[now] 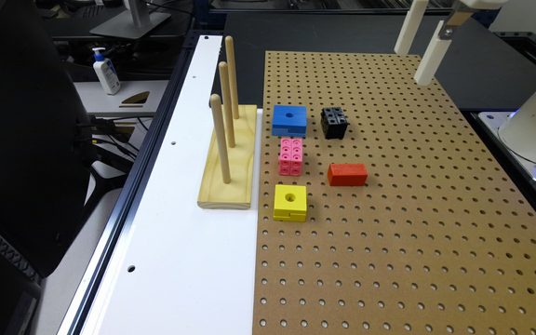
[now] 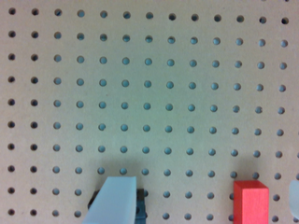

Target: Pick up pink block.

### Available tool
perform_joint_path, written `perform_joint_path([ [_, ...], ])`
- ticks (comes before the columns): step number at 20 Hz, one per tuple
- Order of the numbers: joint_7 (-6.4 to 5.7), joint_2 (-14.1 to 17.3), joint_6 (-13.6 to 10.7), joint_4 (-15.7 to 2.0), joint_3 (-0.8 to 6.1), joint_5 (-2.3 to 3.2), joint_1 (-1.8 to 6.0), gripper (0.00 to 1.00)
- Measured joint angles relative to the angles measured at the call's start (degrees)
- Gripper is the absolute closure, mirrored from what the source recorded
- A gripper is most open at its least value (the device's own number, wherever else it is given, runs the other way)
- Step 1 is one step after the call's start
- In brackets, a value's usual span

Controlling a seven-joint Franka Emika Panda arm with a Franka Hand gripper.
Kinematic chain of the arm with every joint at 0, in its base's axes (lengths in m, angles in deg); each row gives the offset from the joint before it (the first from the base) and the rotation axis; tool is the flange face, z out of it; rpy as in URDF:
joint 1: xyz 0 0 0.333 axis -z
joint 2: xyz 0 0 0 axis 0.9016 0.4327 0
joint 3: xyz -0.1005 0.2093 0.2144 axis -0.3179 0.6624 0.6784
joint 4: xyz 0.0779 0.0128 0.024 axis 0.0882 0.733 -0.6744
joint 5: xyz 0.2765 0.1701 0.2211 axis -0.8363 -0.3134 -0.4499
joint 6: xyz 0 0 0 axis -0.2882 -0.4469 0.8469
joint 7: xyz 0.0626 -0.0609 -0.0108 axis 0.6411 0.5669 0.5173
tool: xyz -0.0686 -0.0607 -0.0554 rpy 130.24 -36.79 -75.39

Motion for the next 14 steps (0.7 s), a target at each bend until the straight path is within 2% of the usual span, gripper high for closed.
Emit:
perform_joint_path([
  [2, 0.00, 1.8, 1.0, -1.22, 0.00, 0.00, -0.02, 0.00],
  [5, 0.00, 6.0, 2.5, -4.10, 0.00, 0.00, -0.04, 0.00],
  [10, 0.00, 12.5, 2.9, -9.10, 0.01, 0.00, -0.03, 0.00],
  [14, 0.00, 14.8, 2.9, -11.01, 0.01, 0.00, -0.03, 0.00],
])
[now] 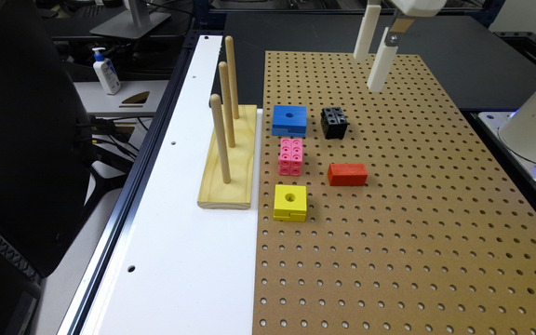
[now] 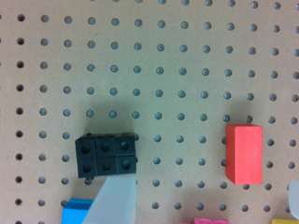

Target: Pick up pink block.

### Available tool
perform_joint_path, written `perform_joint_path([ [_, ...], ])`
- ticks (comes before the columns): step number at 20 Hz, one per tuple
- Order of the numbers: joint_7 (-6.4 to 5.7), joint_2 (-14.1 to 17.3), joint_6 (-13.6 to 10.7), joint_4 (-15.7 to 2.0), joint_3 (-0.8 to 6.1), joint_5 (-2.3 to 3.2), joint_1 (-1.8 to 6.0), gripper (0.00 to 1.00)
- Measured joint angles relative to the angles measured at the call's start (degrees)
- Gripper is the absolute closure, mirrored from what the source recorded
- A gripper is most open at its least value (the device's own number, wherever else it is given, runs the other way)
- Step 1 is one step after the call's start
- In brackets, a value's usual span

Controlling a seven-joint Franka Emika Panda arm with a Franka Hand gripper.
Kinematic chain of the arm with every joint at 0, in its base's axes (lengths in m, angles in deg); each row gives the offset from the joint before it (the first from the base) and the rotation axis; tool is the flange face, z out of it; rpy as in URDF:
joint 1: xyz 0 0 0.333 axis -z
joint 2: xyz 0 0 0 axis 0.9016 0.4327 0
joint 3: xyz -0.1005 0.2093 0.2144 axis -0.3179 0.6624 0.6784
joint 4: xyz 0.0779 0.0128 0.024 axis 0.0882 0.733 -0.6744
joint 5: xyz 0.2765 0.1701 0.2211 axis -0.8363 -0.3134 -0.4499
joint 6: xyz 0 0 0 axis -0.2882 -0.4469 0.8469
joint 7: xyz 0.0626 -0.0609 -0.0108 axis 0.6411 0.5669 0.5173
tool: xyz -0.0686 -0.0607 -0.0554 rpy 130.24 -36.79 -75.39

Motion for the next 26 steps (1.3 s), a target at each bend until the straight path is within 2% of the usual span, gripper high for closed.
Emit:
perform_joint_path([
  [7, 0.00, 1.4, 0.0, -2.03, 0.01, 0.00, 0.00, 0.00],
  [10, 0.00, 3.9, 0.0, -4.68, 0.01, 0.00, 0.00, 0.00],
  [15, 0.00, 10.1, 0.0, -10.44, 0.02, 0.00, -0.01, 0.00],
  [17, 0.00, 11.7, 0.0, -11.73, 0.02, 0.00, -0.01, 0.00],
  [21, -0.07, 13.3, 0.0, -13.57, 0.19, 0.00, -0.05, 0.00],
  [26, -0.11, 13.5, 0.0, -13.97, 0.30, 0.00, -0.05, 0.00],
])
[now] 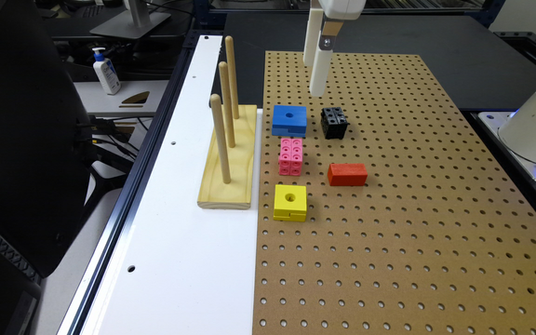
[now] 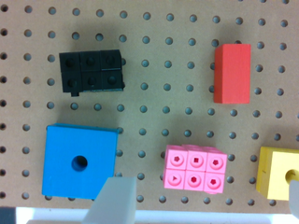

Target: Pick up pink block.

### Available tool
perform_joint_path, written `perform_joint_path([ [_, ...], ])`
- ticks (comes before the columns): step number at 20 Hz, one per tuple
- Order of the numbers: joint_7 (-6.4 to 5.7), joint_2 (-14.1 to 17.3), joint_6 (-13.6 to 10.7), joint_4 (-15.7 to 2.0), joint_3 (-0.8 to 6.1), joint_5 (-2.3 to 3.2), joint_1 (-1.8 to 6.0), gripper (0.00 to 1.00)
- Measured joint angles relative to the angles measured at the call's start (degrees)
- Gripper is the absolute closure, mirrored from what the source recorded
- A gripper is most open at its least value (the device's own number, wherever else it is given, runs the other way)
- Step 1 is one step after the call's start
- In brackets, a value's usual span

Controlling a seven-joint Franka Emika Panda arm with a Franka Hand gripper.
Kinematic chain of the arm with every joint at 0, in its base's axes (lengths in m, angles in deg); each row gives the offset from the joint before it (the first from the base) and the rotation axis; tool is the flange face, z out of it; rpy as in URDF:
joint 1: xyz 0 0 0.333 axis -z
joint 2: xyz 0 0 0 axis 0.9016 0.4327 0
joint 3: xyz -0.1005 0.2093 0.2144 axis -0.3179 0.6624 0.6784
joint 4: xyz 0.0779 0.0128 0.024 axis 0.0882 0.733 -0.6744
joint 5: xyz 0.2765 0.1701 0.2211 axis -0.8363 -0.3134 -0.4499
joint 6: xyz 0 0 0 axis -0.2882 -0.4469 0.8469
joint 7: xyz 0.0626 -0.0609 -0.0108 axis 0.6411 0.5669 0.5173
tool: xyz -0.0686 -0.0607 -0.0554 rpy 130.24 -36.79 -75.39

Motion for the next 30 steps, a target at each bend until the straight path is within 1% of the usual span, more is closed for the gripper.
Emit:
perform_joint_path([
  [2, -0.02, 0.6, 0.2, 0.00, 0.04, 0.00, 0.00, 0.00],
  [4, -0.02, 1.7, 1.0, 0.00, 0.06, 0.00, 0.00, 0.00],
  [6, -0.02, 3.3, 2.4, 0.00, 0.07, 0.00, 0.00, 0.00],
  [8, -0.02, 5.1, 4.2, -0.02, 0.10, 0.00, -0.02, 0.00],
  [12, -0.03, 7.4, 6.1, -0.05, 0.17, 0.00, -0.04, 0.00],
  [16, -0.03, 10.5, 9.0, -0.06, 0.19, 0.00, -0.04, 0.00],
  [18, -0.03, 11.2, 9.7, -0.06, 0.19, 0.00, -0.04, 0.00],
  [22, -0.03, 11.2, 9.7, -0.09, 0.20, 0.00, -0.05, 0.00],
  [25, -0.27, 11.6, 9.9, -0.14, 0.54, 0.00, -0.09, 0.00],
  [27, -0.45, 13.0, 11.2, -0.14, 0.75, 0.00, -0.09, 0.00],
  [30, -0.47, 14.9, 13.3, -0.19, 0.77, 0.00, -0.09, 0.00],
])
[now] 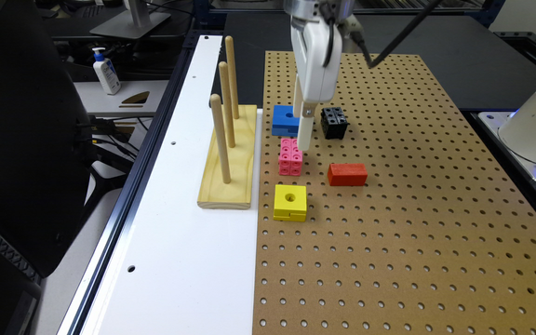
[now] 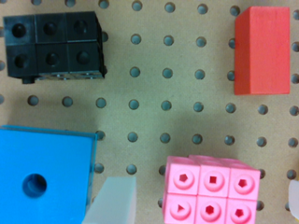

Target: Pick up pink block.

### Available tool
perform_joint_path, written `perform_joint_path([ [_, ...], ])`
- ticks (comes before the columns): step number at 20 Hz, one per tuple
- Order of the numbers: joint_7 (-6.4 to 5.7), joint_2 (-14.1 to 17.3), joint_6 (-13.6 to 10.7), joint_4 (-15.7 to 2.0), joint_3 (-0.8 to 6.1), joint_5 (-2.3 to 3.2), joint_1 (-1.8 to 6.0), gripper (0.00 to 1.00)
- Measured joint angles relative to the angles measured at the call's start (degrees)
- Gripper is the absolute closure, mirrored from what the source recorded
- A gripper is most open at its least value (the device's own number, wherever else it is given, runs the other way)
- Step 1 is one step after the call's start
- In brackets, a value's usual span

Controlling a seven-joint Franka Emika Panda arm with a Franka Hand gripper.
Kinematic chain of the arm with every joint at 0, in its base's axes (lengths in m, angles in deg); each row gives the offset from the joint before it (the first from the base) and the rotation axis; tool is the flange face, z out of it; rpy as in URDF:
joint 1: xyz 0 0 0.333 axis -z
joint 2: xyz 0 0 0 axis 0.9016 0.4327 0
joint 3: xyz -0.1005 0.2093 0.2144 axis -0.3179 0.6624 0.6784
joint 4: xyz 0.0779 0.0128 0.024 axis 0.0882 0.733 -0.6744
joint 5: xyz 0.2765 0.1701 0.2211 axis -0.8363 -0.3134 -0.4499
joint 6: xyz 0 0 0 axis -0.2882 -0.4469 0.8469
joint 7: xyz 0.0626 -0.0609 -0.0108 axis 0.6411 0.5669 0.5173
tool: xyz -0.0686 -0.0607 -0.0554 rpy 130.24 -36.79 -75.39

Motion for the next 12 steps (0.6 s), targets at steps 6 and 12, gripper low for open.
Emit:
perform_joint_path([
  [6, -0.02, 0.6, 0.4, -0.72, 0.01, 0.00, 0.00, 0.00],
  [12, -0.03, 4.2, 3.5, -0.91, 0.08, 0.00, -0.02, 0.00],
])
